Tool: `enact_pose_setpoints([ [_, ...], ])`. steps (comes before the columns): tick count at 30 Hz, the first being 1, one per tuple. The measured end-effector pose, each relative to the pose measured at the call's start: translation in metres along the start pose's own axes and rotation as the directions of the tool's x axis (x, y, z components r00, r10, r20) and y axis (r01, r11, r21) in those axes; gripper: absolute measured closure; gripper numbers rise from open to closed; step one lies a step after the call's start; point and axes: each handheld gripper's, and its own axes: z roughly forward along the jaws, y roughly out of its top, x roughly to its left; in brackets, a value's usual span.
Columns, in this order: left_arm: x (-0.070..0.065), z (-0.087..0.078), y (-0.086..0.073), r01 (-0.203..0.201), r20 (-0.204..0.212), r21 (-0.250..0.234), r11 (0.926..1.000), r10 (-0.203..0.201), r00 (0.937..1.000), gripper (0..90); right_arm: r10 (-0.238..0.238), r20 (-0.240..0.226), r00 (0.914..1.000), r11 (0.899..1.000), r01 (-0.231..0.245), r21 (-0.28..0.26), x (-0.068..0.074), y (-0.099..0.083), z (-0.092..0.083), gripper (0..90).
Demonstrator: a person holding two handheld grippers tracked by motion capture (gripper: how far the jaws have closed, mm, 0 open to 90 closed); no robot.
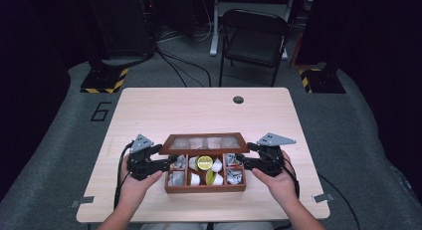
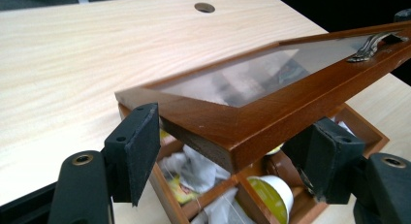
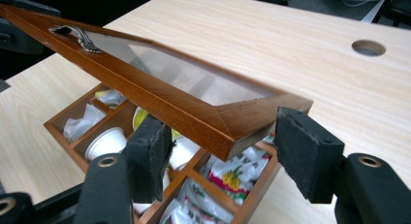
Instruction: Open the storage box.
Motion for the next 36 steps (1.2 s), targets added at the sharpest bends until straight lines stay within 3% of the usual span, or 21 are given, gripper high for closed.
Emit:
enact_pose_setpoints([
  [14,0.008,0.008,0.028,0.015,-0.011,-0.029,0.9995,-0.016,0.9998,28.2,-0.007,0.026,0.9996,1.000,0.007,-0.017,-0.007,0.030,0.005,37.9],
  [22,0.017,0.015,0.045,0.024,-0.015,-0.049,0.9985,-0.025,0.9996,28.2,0.024,0.034,0.9991,0.999,-0.023,-0.041,-0.014,0.047,0.012,36.6],
  [36,0.025,0.029,0.062,0.050,-0.020,-0.077,0.9958,-0.051,0.9985,28.4,-0.012,0.073,0.9973,0.999,0.015,-0.044,-0.017,0.072,0.031,35.3],
])
